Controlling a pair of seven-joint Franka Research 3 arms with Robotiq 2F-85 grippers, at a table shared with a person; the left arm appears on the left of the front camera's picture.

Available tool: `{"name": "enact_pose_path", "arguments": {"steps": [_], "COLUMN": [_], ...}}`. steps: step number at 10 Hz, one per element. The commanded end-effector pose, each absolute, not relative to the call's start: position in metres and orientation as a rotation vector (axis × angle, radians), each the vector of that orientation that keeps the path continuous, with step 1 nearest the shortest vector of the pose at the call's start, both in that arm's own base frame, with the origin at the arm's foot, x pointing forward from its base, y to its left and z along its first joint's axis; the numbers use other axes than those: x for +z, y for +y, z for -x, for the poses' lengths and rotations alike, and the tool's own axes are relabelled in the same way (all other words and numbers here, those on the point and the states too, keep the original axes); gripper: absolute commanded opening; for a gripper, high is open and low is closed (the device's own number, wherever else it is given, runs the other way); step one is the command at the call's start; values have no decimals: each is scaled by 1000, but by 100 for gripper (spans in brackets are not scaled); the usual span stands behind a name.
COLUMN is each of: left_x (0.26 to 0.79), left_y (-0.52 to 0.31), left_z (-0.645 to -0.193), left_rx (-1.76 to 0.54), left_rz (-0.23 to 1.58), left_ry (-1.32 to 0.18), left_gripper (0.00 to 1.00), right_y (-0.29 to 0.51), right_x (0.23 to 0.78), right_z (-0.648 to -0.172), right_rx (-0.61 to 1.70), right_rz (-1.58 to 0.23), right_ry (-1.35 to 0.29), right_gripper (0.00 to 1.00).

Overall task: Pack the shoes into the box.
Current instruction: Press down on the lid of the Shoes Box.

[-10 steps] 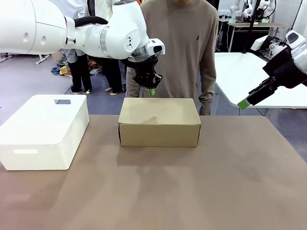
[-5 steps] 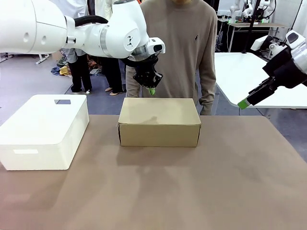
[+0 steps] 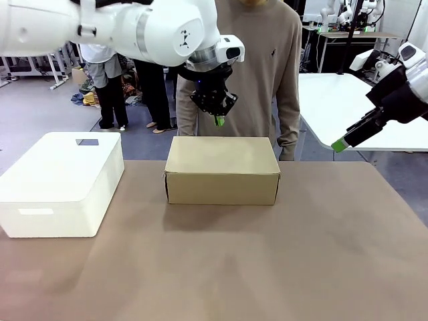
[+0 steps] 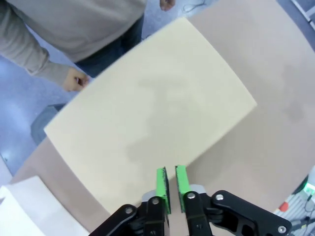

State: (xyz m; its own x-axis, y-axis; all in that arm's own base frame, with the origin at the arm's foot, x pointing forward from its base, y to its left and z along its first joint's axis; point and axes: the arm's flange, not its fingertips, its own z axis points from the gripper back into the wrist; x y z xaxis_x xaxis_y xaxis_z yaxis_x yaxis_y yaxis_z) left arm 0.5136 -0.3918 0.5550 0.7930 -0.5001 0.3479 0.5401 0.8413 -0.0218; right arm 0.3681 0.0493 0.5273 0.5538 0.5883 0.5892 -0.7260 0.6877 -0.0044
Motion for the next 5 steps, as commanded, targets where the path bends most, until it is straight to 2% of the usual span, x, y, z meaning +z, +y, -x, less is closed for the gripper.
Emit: {"name": "enact_pose_path", "arguments": {"steps": [1,3,5], "left_x": [554,563,569], "left_y": [-375,-366,-349], "left_z": [-475,-453,-431], "left_rx": [-532,-574,-665], "left_rz": [82,94,132], "left_ry": [-336,-333,-329], "left_gripper": [58,97,100], "right_y": [49,49,49], "right_x": [530,530,530], "right_z": [-371,-371,-371], "right_rx": [781,781,781], "right_rz": [-246,-246,-246], "right_ry": [-590,-590,-590], "right_gripper": [97,97,97]}}
